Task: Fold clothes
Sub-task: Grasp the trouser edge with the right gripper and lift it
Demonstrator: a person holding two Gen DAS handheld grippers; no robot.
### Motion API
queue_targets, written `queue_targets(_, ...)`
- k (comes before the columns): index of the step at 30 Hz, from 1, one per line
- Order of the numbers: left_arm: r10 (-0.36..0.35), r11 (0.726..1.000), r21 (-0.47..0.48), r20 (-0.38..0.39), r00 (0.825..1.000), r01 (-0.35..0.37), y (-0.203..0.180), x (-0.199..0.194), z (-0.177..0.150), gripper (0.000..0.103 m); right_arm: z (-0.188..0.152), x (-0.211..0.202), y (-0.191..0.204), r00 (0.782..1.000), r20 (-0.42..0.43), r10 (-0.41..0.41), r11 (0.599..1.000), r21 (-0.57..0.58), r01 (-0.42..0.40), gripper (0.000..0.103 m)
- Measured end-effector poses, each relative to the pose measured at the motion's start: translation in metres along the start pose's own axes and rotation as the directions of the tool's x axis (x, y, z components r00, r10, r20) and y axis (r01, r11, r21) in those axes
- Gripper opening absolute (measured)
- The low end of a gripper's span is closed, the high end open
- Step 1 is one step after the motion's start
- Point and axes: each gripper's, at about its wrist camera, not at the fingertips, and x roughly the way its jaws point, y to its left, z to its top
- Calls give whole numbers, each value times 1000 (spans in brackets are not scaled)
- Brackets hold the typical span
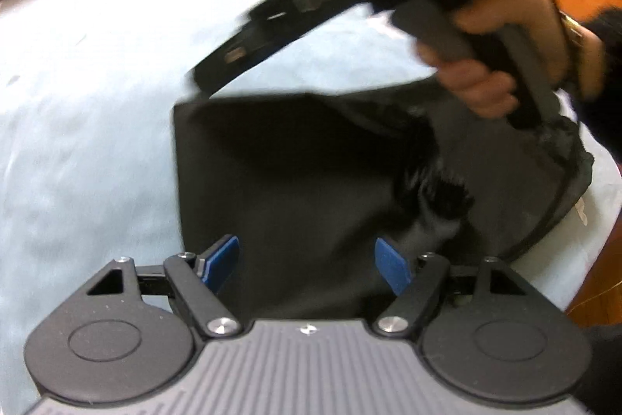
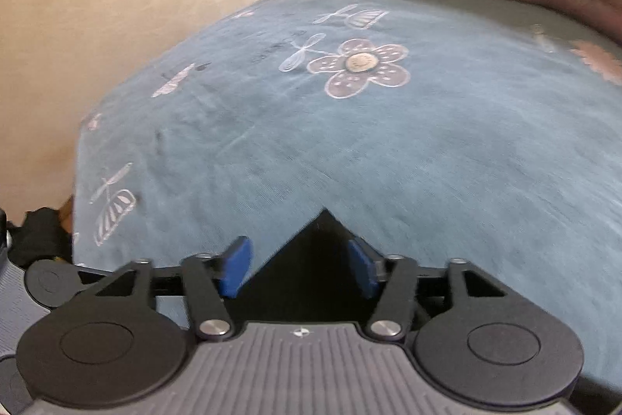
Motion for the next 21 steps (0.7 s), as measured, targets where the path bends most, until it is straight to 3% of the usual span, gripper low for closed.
queue_targets(4,-76,997,20,4,997,76,8,29,16,77,29,27,-13,989,-102,107,993,-34,-111,71)
queue_targets(8,-82,996,25,-35,996,82,19,41,6,77,39,56,-22,955,-231,184,981,-23,-195,73)
queue_targets(14,-104,987,116,-43,994,109,15,46,3,82,34,81,-38,902,-346,258,965,48,-257,76)
queue_targets(17,-124,985,117,-35,992,127,14,48,-6,83,37,88,-45,888,-360,285,958,69,-279,77)
queue_targets(21,-146,984,95,-26,989,148,19,47,-7,84,47,107,-50,828,-423,367,928,109,-356,84)
